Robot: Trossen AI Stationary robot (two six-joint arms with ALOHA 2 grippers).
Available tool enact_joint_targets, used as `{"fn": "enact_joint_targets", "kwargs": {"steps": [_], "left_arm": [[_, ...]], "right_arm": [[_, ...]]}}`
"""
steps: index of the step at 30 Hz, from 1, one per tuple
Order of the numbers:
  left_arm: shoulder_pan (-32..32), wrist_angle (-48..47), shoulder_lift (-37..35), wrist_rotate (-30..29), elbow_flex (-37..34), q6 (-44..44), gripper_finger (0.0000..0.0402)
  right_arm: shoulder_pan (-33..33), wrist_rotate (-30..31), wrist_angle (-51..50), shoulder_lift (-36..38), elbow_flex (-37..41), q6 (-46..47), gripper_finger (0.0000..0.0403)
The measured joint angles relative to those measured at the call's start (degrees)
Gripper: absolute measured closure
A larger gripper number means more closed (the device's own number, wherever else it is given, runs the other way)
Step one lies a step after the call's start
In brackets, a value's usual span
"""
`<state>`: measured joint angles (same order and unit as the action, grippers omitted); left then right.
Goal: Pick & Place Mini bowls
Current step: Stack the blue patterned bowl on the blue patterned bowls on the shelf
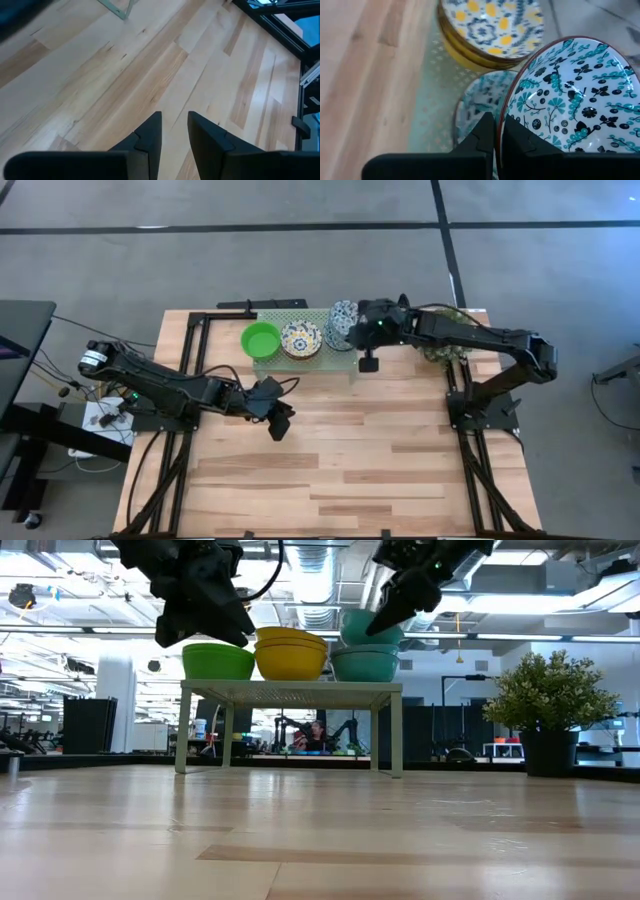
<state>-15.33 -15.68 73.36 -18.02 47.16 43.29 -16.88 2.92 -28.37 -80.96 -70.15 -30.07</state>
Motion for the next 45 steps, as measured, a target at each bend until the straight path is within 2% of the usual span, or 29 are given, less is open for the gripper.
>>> {"fn": "enact_joint_targets", "kwargs": {"steps": [5, 13, 36, 40, 45], "left_arm": [[0.0, 0.3, 0.0, 0.0, 0.0, 0.0, 0.0308], [0.0, 0.6, 0.0, 0.0, 0.0, 0.0, 0.0308], [0.0, 0.8, 0.0, 0.0, 0.0, 0.0, 0.0308], [0.0, 0.8, 0.0, 0.0, 0.0, 0.0, 0.0308], [0.0, 0.8, 0.0, 0.0, 0.0, 0.0, 0.0308]], "right_arm": [[-1.2, -1.8, -1.8, -1.0, 0.0, 0.1, 0.0392], [-1.6, -1.6, -3.3, -1.9, 0.0, 0.0, 0.0387], [-1.5, -1.3, -5.0, -1.9, 0.0, -0.3, 0.0329], [-1.5, 0.5, -5.6, -1.9, -0.9, -0.3, 0.0313], [-1.5, -2.6, -5.9, -1.8, -3.2, 0.3, 0.0294]]}}
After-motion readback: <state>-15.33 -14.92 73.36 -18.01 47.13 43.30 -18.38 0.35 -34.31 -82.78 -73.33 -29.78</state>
